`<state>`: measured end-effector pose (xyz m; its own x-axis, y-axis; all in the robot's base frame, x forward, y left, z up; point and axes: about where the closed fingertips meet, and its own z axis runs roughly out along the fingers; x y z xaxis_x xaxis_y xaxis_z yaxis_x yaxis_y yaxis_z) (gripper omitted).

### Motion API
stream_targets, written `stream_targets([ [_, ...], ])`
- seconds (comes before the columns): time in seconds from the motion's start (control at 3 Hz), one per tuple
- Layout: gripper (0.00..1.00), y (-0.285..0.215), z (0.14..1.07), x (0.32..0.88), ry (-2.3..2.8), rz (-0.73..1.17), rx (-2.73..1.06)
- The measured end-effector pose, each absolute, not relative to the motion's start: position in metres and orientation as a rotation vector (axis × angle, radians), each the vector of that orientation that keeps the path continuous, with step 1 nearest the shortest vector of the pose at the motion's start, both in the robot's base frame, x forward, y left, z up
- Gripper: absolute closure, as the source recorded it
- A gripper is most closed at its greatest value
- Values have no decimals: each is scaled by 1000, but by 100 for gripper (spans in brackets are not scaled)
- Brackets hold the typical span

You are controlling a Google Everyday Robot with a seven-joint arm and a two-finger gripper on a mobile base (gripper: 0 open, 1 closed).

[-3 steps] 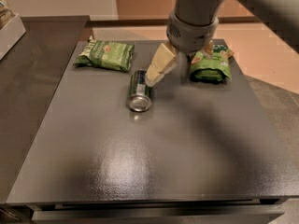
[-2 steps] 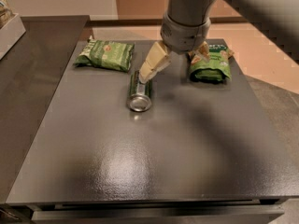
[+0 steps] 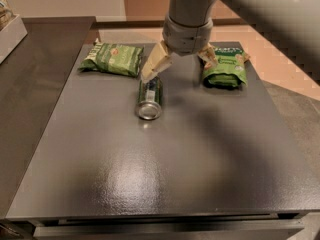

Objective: Place green can upright

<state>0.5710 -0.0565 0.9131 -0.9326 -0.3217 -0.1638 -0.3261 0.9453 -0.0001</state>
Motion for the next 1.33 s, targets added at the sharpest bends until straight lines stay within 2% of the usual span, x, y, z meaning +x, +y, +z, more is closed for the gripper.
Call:
stream_targets([
  [1.33, 0, -25, 903, 586, 3038, 81, -283],
])
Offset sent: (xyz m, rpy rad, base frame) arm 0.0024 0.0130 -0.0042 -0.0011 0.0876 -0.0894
